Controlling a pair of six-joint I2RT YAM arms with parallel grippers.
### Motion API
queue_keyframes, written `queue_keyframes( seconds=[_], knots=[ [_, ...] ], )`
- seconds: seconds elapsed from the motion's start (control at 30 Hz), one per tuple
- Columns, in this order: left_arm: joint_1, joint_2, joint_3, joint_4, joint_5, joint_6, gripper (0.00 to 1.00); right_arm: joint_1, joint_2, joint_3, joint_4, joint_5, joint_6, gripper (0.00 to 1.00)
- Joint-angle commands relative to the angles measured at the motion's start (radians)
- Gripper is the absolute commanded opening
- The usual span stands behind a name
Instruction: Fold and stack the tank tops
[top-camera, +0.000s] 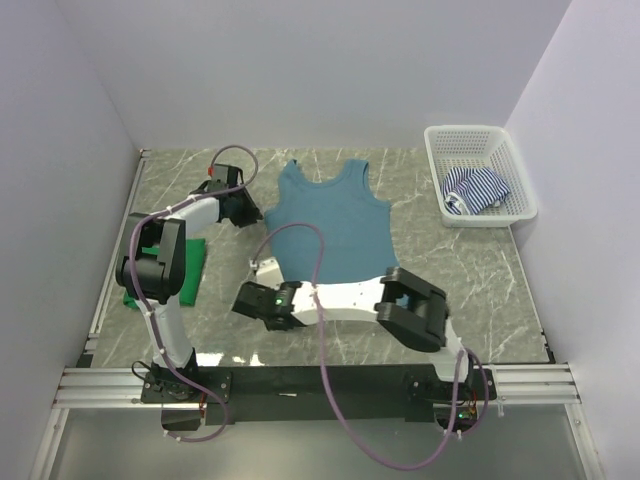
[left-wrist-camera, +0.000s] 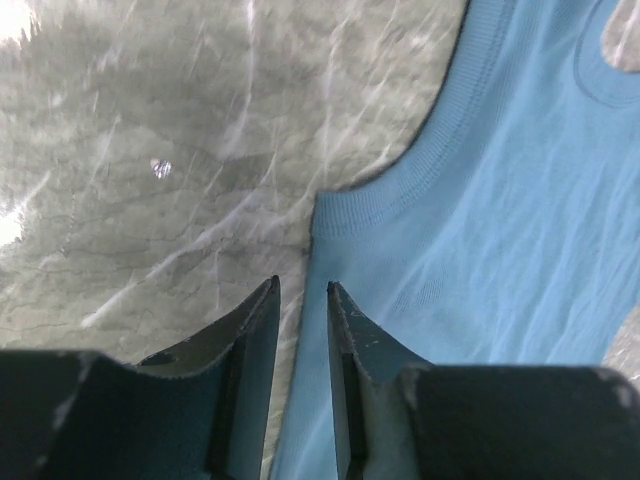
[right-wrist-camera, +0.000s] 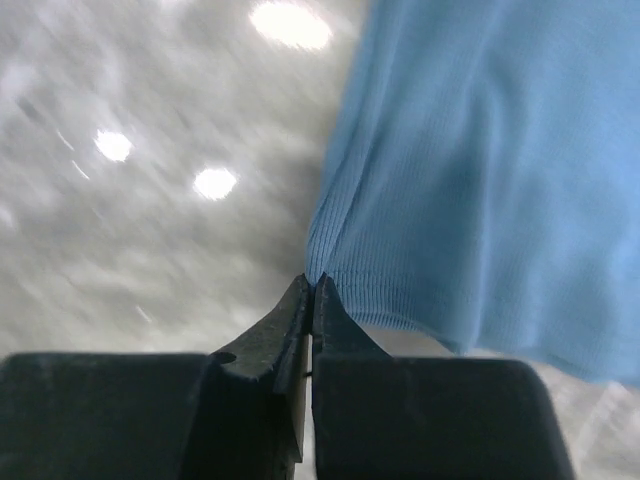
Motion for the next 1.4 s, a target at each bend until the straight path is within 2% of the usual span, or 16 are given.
queue_keyframes(
  seconds=[0.0, 0.17, 0.57, 0.77, 0.8, 1.07, 1.37],
  knots=[
    [0.001, -0.013, -0.053, 0.074, 0.025, -0.029, 0.32, -0.009, -0.190, -0.121, 0.085, -0.043, 0.008, 0.00],
    [0.003, -0.031, -0.119, 0.126, 0.030, -0.047, 0.37, -0.034, -0.315, -0.276, 0.194, -0.127, 0.019, 0.00],
    [-0.014, 0.010, -0.117, 0.166, 0.046, -0.052, 0.34, -0.037, -0.350, -0.337, 0.229, -0.160, 0.048, 0.00],
    [-0.031, 0.038, -0.083, 0.141, 0.025, -0.046, 0.27, -0.037, -0.366, -0.344, 0.226, -0.163, 0.054, 0.00],
    [-0.029, 0.036, -0.077, 0.137, 0.020, -0.041, 0.19, -0.037, -0.364, -0.344, 0.224, -0.170, 0.053, 0.00],
    [-0.031, 0.001, -0.043, 0.092, -0.009, -0.021, 0.00, -0.037, -0.320, -0.325, 0.246, -0.205, 0.068, 0.00],
    [-0.005, -0.046, -0.064, 0.071, -0.036, -0.009, 0.00, -0.021, -0.214, -0.242, 0.252, -0.240, 0.080, 0.00]
  ],
)
